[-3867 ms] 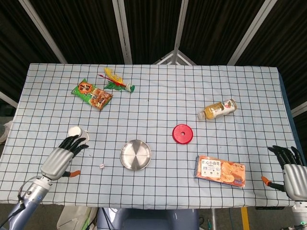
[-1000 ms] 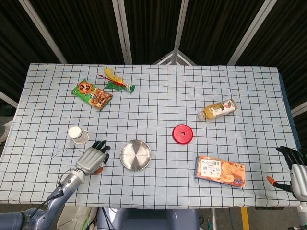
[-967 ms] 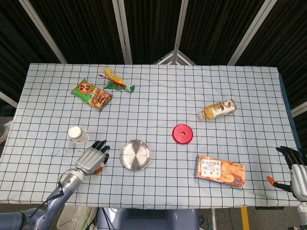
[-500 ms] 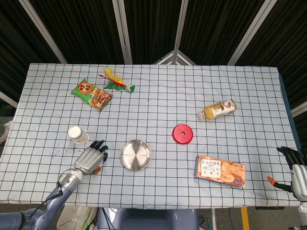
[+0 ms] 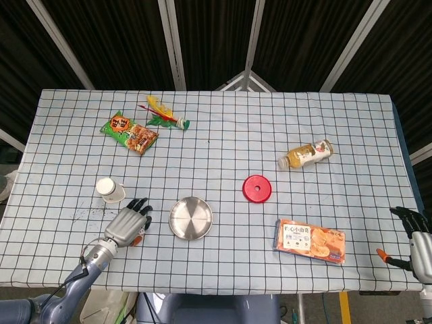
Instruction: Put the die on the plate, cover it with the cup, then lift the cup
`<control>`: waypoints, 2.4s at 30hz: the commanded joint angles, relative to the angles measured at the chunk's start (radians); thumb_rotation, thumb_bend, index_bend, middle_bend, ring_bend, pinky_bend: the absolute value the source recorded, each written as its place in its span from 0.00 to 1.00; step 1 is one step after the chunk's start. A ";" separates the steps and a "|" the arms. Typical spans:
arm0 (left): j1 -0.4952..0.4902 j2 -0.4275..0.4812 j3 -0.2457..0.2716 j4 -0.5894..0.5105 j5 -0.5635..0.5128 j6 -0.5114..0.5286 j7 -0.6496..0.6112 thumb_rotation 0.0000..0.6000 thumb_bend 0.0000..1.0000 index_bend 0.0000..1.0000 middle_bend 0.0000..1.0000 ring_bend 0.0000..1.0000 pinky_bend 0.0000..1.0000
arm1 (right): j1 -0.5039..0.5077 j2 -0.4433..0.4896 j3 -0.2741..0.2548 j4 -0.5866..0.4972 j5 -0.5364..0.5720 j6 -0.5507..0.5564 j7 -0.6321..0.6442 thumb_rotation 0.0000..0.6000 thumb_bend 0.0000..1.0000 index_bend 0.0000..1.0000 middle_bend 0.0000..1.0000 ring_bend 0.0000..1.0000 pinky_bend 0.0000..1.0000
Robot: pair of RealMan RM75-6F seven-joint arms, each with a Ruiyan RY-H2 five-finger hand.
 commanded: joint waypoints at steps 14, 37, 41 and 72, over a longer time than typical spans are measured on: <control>0.001 0.005 0.004 -0.003 -0.014 0.013 0.026 1.00 0.44 0.51 0.18 0.00 0.10 | -0.004 0.002 0.001 -0.007 0.005 0.002 -0.005 1.00 0.10 0.21 0.19 0.15 0.00; -0.063 0.041 -0.114 -0.155 0.054 0.076 0.034 1.00 0.49 0.53 0.19 0.00 0.10 | -0.005 0.003 0.002 -0.012 0.012 -0.003 -0.006 1.00 0.10 0.21 0.19 0.15 0.00; -0.123 -0.032 -0.168 -0.111 0.009 0.021 0.031 1.00 0.49 0.53 0.19 0.00 0.10 | -0.006 0.004 0.004 -0.011 0.017 -0.004 -0.003 1.00 0.10 0.21 0.19 0.15 0.00; -0.264 -0.257 -0.169 0.118 -0.204 -0.055 0.164 1.00 0.41 0.44 0.17 0.00 0.09 | -0.018 0.018 0.013 -0.006 0.030 0.004 0.033 1.00 0.10 0.21 0.19 0.15 0.00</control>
